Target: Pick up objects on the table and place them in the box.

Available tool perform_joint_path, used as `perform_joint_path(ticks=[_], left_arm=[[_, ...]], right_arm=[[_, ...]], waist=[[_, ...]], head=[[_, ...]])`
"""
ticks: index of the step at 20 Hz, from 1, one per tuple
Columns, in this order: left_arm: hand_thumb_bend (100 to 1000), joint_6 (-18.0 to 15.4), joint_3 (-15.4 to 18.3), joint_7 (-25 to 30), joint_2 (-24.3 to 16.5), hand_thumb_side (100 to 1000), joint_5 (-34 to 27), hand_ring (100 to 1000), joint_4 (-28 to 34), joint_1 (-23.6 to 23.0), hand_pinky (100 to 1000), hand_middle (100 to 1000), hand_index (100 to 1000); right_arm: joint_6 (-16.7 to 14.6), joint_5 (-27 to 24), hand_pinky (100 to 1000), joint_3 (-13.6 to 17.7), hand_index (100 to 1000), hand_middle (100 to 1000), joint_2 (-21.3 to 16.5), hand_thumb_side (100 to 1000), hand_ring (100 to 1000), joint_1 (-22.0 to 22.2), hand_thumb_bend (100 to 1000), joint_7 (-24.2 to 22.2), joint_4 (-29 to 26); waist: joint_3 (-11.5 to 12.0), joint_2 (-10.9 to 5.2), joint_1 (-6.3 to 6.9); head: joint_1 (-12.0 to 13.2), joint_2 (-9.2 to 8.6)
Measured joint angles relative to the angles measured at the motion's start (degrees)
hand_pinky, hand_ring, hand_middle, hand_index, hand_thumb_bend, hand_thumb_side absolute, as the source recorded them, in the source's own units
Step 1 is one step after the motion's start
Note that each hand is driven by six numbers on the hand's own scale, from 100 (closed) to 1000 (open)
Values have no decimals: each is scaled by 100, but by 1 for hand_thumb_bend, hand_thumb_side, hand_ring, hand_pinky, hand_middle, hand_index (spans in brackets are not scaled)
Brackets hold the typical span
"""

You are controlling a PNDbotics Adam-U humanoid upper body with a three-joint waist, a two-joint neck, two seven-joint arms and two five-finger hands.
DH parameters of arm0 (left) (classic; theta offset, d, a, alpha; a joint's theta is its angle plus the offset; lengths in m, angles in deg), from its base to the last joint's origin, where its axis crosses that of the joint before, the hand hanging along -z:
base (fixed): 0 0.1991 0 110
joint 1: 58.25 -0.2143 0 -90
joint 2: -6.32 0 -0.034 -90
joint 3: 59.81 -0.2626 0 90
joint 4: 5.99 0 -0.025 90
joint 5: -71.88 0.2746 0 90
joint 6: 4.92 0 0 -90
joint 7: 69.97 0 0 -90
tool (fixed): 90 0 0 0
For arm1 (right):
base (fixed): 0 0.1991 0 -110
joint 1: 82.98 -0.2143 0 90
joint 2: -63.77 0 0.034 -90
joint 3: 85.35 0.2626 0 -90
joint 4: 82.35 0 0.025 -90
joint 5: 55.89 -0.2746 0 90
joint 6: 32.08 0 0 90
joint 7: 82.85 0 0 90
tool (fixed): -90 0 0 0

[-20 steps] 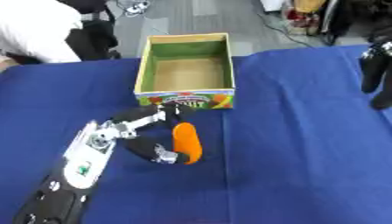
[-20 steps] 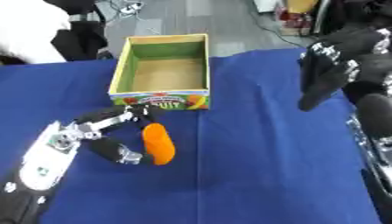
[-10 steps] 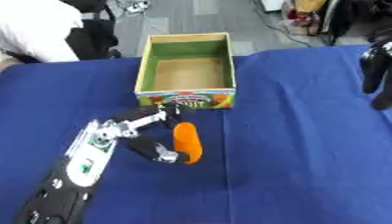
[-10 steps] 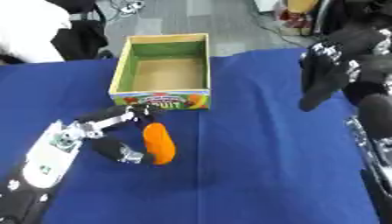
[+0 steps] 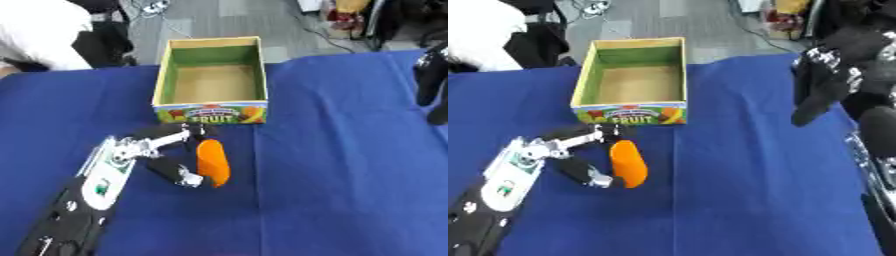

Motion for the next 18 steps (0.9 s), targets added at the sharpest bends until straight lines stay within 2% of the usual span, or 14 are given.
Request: perform_joint_path(ticks=[9, 13, 17, 18], left_arm=[[1000, -24, 67, -67, 37, 454, 210, 770, -202, 49, 636, 944, 953], [1000, -53, 85, -154, 38, 391, 290, 756, -282, 88, 622, 941, 946], [1000, -67, 117, -233, 39, 375, 400, 747, -347, 133, 609, 936, 937], [1000, -71, 128, -258, 39, 380, 426, 717, -362, 146, 582, 917, 904]], right_arm=[[2, -12, 100, -22, 468, 211, 5, 1000, 259, -52, 100, -49, 0], [6, -20, 100, -32, 469, 212, 45, 1000, 259, -101, 100, -63, 0], [14, -39, 100, -33, 469, 212, 48, 1000, 259, -107, 100, -93, 0], [11, -44, 100, -33, 469, 213, 49, 1000, 260, -124, 100, -98, 0]], waist=[[-79, 60, 41], [-100, 74, 43], [-129, 93, 53], [-129, 93, 56]], head=[[49, -9], [54, -11], [55, -11], [55, -11]])
